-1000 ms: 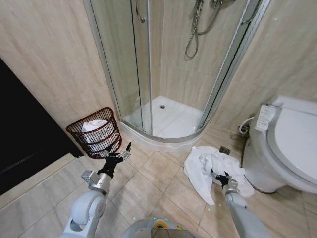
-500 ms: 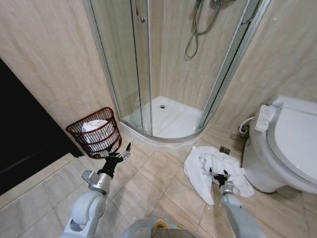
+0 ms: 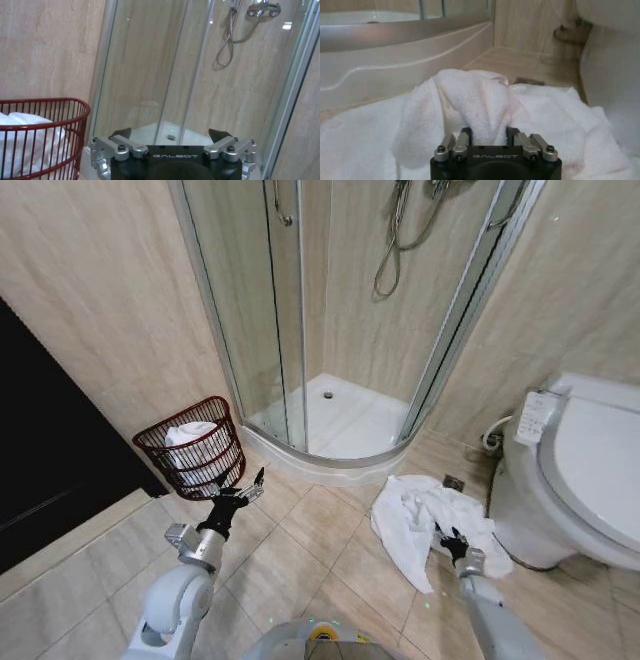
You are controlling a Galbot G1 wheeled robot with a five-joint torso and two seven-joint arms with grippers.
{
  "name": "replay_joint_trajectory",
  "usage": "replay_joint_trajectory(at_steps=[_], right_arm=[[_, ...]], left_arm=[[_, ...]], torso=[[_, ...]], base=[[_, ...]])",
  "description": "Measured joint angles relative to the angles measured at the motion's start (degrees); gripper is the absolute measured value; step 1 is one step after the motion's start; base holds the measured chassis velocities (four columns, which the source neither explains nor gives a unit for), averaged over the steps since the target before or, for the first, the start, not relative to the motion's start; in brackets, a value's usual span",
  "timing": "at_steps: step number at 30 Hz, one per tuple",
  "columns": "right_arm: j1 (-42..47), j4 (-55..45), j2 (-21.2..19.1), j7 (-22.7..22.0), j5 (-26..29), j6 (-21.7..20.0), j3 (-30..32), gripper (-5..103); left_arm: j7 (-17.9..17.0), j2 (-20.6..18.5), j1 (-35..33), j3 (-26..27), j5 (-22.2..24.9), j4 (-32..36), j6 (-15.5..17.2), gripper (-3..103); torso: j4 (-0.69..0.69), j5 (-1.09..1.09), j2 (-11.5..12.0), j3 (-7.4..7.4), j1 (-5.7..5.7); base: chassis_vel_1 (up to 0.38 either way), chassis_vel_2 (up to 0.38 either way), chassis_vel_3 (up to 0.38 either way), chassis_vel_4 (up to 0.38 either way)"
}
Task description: Discard the used towel into the hamper.
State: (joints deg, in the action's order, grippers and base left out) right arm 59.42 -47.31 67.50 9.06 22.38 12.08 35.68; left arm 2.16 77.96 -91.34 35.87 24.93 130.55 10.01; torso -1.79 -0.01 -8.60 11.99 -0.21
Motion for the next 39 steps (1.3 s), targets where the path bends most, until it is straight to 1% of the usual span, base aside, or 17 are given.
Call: replay_joint_trajectory(at_steps=[3,5,6,8,10,12,16,20,22,23,25,26,29,30,32,33,39], right_arm=[[0.63,-1.54,-0.09,0.31,1.26,-1.61,-0.13,28],[0.66,-1.59,-0.09,0.37,1.26,-1.71,-0.14,28],[0.80,-1.83,-0.09,0.68,1.11,-1.93,-0.12,18],[0.93,-2.04,-0.09,1.24,0.62,-2.10,0.06,18],[1.18,-2.45,0.01,1.68,-0.03,-2.11,0.41,9],[1.34,-2.82,0.04,1.75,-0.11,-2.19,0.57,7],[2.56,-5.02,0.02,1.97,0.19,-3.10,1.36,7],[4.58,-7.64,-0.19,1.26,0.15,-0.29,2.20,7],[6.47,-10.77,-0.40,1.19,-1.22,1.31,3.33,7],[6.47,-10.77,-0.40,1.19,-1.22,1.31,3.33,7],[7.90,-13.63,-0.49,-0.38,-4.14,4.77,4.59,7],[7.90,-13.63,-0.49,-0.38,-4.14,4.77,4.59,7],[12.37,-24.05,-0.84,-3.96,-3.89,5.12,6.41,7],[12.37,-24.05,-0.84,-3.96,-3.89,5.12,6.41,7],[15.16,-31.71,-0.84,-5.06,-3.23,3.93,7.58,7],[15.16,-31.71,-0.84,-5.06,-3.23,3.93,7.58,7],[22.39,-52.56,0.12,-6.82,-2.62,0.84,12.65,7]], left_arm=[[0.00,0.00,0.00,0.00,0.00,0.00,0.00,100],[0.00,0.00,0.00,0.00,0.00,0.00,0.00,100],[0.00,0.00,0.00,0.00,0.00,0.00,0.00,100],[0.00,0.00,0.00,0.00,0.00,0.00,0.00,100],[0.00,0.00,0.00,0.00,0.00,0.00,0.00,100],[0.00,0.00,0.00,0.00,0.00,0.00,0.00,100],[0.00,0.00,0.00,0.00,0.00,0.00,0.00,100],[0.00,0.00,0.00,0.00,0.00,0.00,0.00,100],[0.00,0.00,0.00,0.00,0.00,0.00,0.00,100],[0.00,0.00,0.00,0.00,0.00,0.00,0.00,100],[0.00,0.00,0.00,0.00,0.00,0.00,0.00,100],[0.00,0.00,0.00,0.00,0.00,0.00,0.00,100],[0.00,0.00,0.00,0.00,0.00,0.00,0.00,100],[0.00,0.00,0.00,0.00,0.00,0.00,0.00,100],[0.00,0.00,0.00,0.00,0.00,0.00,0.00,100],[0.00,0.00,0.00,0.00,0.00,0.00,0.00,100],[0.00,0.00,0.00,0.00,0.00,0.00,0.00,100]], torso=[[0.00,0.01,0.00,0.00,0.00],[0.00,0.00,0.00,0.00,0.00],[0.00,0.01,0.00,0.00,0.00],[0.00,0.01,0.00,0.00,0.00],[0.00,0.01,0.00,0.00,0.00],[0.00,0.00,0.00,0.00,0.00],[0.00,0.01,0.00,0.00,0.00],[-0.01,-0.02,0.00,0.00,0.00],[0.01,0.03,0.00,0.00,0.00],[0.01,0.03,0.00,0.00,0.00],[0.00,-0.02,0.00,0.00,0.00],[0.00,-0.02,0.00,0.00,0.00],[0.01,0.02,0.00,0.00,0.00],[0.01,0.02,0.00,0.00,0.00],[0.00,-0.02,0.00,0.00,0.00],[0.00,-0.02,0.00,0.00,0.00],[0.01,0.00,0.00,0.00,0.00]], base=[[0.000,0.000,0.000,0.000],[0.000,0.000,0.000,0.000],[0.000,0.000,0.000,0.000],[0.000,0.000,0.000,0.000],[0.000,0.000,0.000,0.000],[0.000,0.000,0.000,0.000],[0.000,0.000,0.000,0.000],[0.000,0.000,0.000,0.000],[0.000,0.000,0.000,0.000],[0.000,0.000,0.000,0.000],[0.000,0.000,0.000,0.000],[0.000,0.000,0.000,0.000],[0.000,0.000,0.000,0.000],[0.000,0.000,0.000,0.000],[0.000,0.000,0.000,0.000],[0.000,0.000,0.000,0.000],[0.000,0.000,0.000,0.000]])
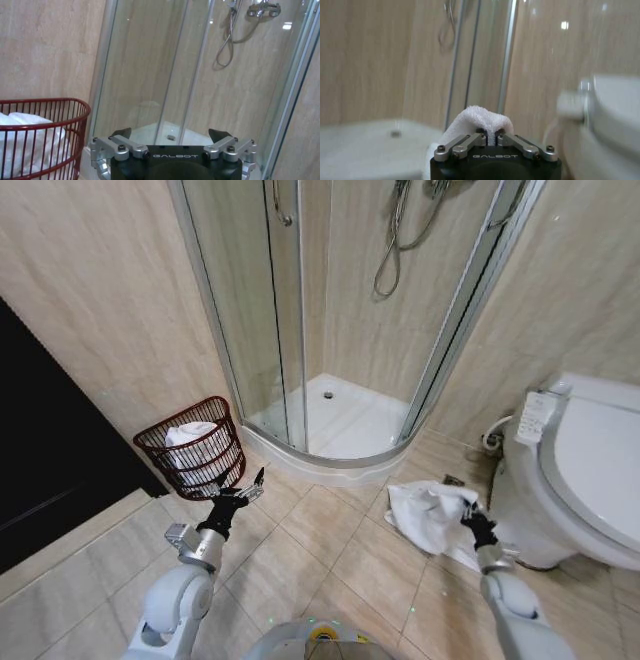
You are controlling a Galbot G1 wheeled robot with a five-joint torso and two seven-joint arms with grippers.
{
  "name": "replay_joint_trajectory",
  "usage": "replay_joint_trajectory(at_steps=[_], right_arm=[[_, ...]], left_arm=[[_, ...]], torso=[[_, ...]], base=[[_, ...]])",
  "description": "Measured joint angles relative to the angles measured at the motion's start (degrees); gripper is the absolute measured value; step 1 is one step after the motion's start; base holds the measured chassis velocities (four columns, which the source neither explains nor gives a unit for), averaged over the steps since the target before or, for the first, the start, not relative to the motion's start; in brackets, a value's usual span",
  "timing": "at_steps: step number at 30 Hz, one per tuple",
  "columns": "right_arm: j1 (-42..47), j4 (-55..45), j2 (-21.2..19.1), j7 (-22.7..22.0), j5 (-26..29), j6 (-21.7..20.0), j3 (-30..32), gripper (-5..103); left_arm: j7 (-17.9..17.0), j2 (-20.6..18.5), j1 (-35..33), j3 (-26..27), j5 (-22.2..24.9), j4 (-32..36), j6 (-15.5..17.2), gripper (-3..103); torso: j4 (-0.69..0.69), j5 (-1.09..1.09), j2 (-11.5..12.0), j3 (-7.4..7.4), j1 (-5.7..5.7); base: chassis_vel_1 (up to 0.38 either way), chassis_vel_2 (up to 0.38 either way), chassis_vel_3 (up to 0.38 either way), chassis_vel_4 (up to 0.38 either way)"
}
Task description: Discard the used towel into the hamper.
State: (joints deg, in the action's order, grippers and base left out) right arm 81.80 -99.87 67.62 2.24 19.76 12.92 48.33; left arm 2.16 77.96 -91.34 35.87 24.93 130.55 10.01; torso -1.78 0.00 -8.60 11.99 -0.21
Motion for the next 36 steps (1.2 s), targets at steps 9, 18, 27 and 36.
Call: replay_joint_trajectory(at_steps=[9,18,27,36], right_arm=[[4.10,-20.60,0.34,-2.35,1.12,-4.07,4.96,7],[3.74,-35.36,-2.94,-5.27,5.48,-8.38,8.09,7],[2.03,-40.37,-6.05,-7.04,9.22,-11.44,9.97,7],[2.12,-43.86,-6.83,-7.39,12.57,-11.88,12.69,7]], left_arm=[[0.00,0.00,0.00,0.01,0.00,0.00,0.00,100],[0.00,0.00,0.00,0.00,0.00,0.00,0.00,100],[0.00,0.00,0.00,0.00,0.00,0.00,0.00,100],[0.00,0.00,0.00,0.00,0.00,0.00,0.00,100]], torso=[[-0.01,0.01,0.00,0.00,0.00],[-0.01,0.02,0.00,0.00,0.00],[-0.02,0.00,0.00,0.00,0.00],[-0.02,0.00,-0.39,0.26,-0.11]], base=[[0.000,0.000,0.000,0.000],[0.000,0.000,0.000,0.000],[0.000,0.000,0.000,0.000],[0.000,0.000,0.000,0.000]])
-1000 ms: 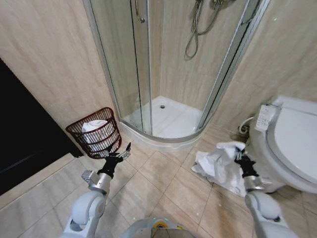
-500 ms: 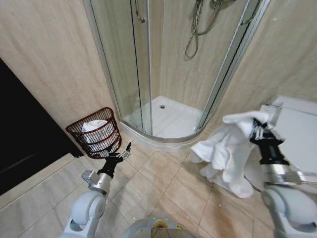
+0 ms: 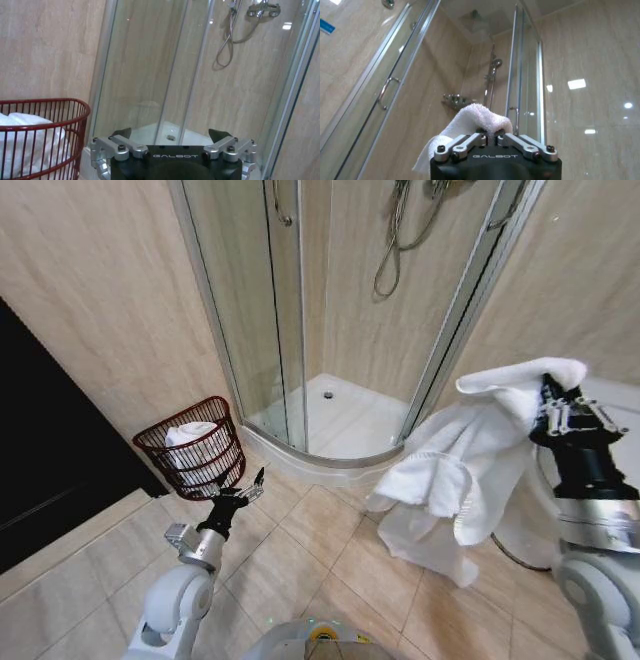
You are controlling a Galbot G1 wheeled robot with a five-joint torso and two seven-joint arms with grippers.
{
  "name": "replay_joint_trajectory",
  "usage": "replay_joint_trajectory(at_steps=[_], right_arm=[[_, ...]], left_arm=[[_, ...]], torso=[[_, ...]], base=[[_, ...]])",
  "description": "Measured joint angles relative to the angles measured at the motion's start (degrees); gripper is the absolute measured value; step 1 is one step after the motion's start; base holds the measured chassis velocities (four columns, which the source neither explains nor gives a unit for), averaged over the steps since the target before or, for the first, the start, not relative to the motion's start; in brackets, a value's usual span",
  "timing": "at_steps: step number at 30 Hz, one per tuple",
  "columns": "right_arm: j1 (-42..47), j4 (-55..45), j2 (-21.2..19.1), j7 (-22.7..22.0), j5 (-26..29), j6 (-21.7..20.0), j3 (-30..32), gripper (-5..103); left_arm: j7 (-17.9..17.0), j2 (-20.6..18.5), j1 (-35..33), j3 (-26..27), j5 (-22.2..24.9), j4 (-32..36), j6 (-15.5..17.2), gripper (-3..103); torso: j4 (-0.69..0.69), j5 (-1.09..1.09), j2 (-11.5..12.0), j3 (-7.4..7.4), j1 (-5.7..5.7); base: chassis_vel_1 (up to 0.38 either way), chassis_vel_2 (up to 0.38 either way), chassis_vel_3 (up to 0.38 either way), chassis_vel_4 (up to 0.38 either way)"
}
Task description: Discard the used towel into the hamper.
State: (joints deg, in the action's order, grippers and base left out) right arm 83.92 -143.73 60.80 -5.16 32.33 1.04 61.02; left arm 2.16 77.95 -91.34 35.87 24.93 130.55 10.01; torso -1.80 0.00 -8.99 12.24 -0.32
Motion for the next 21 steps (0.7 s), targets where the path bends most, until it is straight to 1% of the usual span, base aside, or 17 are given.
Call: replay_joint_trajectory(at_steps=[6,9,17,21], right_arm=[[-0.91,0.00,-0.87,-1.20,1.92,-1.29,0.99,7],[-2.23,0.08,-1.90,-1.77,2.11,-1.92,0.93,7],[-2.85,0.27,-1.93,-3.62,2.88,-1.79,0.28,7],[-2.59,0.33,-2.11,-4.37,3.72,-0.94,2.41,7]], left_arm=[[0.00,0.00,0.00,0.00,0.00,0.00,0.00,100],[0.00,0.00,0.00,0.00,0.00,0.00,0.00,100],[0.00,0.00,0.00,0.00,0.00,0.00,0.00,100],[0.00,0.00,0.00,0.00,0.00,0.00,0.00,100]], torso=[[0.00,0.00,-1.02,0.76,-0.27],[-0.01,0.00,-2.00,1.49,-0.52],[0.00,0.00,-3.69,2.59,-1.12],[0.00,0.00,-4.91,3.43,-1.46]], base=[[0.000,0.000,0.000,0.000],[0.000,0.000,0.000,0.000],[0.000,0.000,0.000,0.000],[0.000,0.000,0.000,0.000]])
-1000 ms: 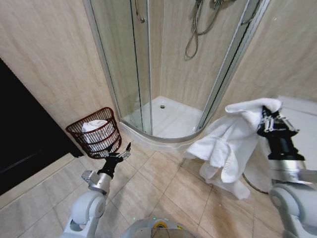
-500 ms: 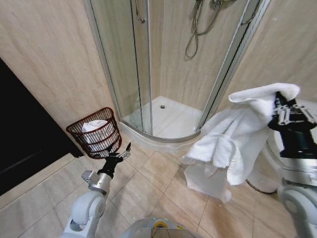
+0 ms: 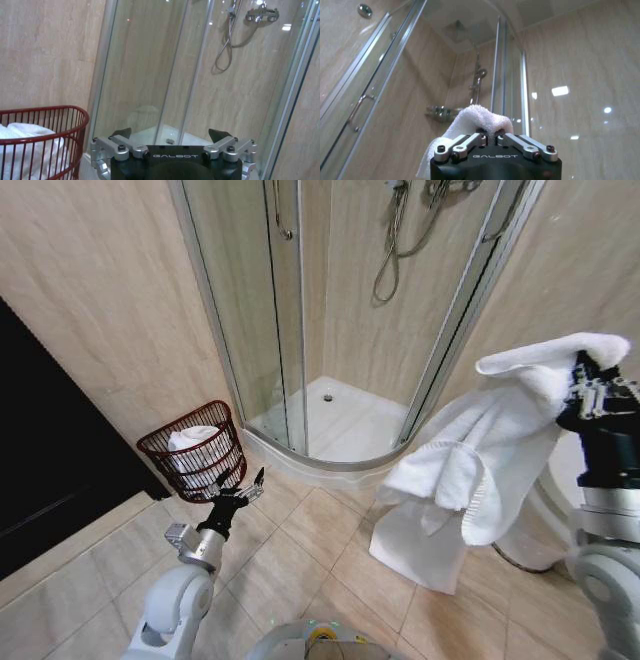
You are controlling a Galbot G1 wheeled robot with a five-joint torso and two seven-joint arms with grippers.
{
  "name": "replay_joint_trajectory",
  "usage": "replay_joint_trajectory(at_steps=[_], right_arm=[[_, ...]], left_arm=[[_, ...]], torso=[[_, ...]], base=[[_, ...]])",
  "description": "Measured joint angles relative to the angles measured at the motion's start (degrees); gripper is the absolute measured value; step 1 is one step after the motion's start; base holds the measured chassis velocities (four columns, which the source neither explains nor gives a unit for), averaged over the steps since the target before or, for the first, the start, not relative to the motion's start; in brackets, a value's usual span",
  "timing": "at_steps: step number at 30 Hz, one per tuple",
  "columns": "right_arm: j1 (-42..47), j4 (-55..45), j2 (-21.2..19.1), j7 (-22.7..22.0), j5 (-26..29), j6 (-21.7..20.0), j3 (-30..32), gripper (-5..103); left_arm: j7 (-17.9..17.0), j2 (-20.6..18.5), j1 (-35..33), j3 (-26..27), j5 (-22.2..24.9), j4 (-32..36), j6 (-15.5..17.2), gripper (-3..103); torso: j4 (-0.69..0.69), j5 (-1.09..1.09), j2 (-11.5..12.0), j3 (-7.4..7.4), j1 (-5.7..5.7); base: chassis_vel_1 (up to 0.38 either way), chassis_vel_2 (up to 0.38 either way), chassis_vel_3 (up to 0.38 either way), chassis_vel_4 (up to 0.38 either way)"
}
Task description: Discard the used towel into the hamper.
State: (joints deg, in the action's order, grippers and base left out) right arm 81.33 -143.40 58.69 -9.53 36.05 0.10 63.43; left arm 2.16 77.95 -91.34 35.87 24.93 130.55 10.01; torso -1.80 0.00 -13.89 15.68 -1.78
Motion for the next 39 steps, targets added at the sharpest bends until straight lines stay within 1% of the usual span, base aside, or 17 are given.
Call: replay_joint_trajectory(at_steps=[6,9,10,14,19,21,26,28,33,39], right_arm=[[1.01,0.03,-0.06,-0.03,1.71,0.94,3.50,7],[1.43,0.07,-0.71,0.13,3.43,1.01,5.78,7],[1.43,0.07,-0.71,0.13,3.43,1.01,5.78,7],[1.05,0.08,-1.47,-0.31,4.23,0.85,6.89,7],[1.58,0.10,-1.29,-0.46,5.62,0.29,8.47,7],[2.04,0.12,-1.22,-0.48,6.60,0.15,9.98,7],[2.50,0.12,-1.17,-0.52,7.46,0.17,12.14,7],[3.21,0.13,-0.92,-0.43,8.37,0.26,13.76,7],[3.51,0.16,-0.04,0.01,8.14,0.78,13.40,7],[3.09,0.16,-0.15,0.07,7.36,0.72,12.41,7]], left_arm=[[0.00,0.00,0.00,0.00,0.00,0.00,0.00,100],[0.00,0.00,0.00,0.00,0.00,0.00,0.00,100],[0.00,0.00,0.00,0.00,0.00,0.00,0.00,100],[0.00,0.00,0.00,0.00,0.00,0.00,0.00,100],[0.00,0.00,0.00,0.00,0.00,0.00,0.00,100],[0.00,0.00,0.00,0.00,0.00,0.00,0.00,100],[0.00,0.00,0.00,0.00,0.00,0.00,0.00,100],[0.00,0.00,0.00,0.00,0.00,0.00,0.00,100],[0.00,0.00,0.00,0.00,0.00,0.00,0.00,100],[0.00,0.00,0.01,0.00,0.00,0.00,0.00,100]], torso=[[0.00,0.00,-1.15,0.72,-0.44],[0.00,0.00,-2.14,1.50,-0.65],[0.00,0.00,-2.14,1.50,-0.65],[0.00,0.01,-3.26,2.25,-1.04],[0.00,0.00,-4.18,2.88,-1.32],[0.00,0.00,-4.89,3.36,-1.55],[0.00,0.00,-5.70,3.89,-1.83],[0.00,0.01,-6.44,4.33,-2.11],[0.00,0.00,-7.78,5.16,-2.63],[0.00,0.01,-8.96,5.91,-3.06]], base=[[0.000,0.000,0.000,0.000],[0.000,0.000,0.000,0.000],[0.000,0.000,0.000,0.000],[0.000,0.000,0.000,0.000],[0.000,0.000,0.000,0.000],[0.000,0.000,0.000,0.000],[0.000,0.000,0.000,0.000],[0.000,0.000,0.000,0.000],[0.000,0.000,0.000,0.000],[0.000,0.000,0.000,0.000]])
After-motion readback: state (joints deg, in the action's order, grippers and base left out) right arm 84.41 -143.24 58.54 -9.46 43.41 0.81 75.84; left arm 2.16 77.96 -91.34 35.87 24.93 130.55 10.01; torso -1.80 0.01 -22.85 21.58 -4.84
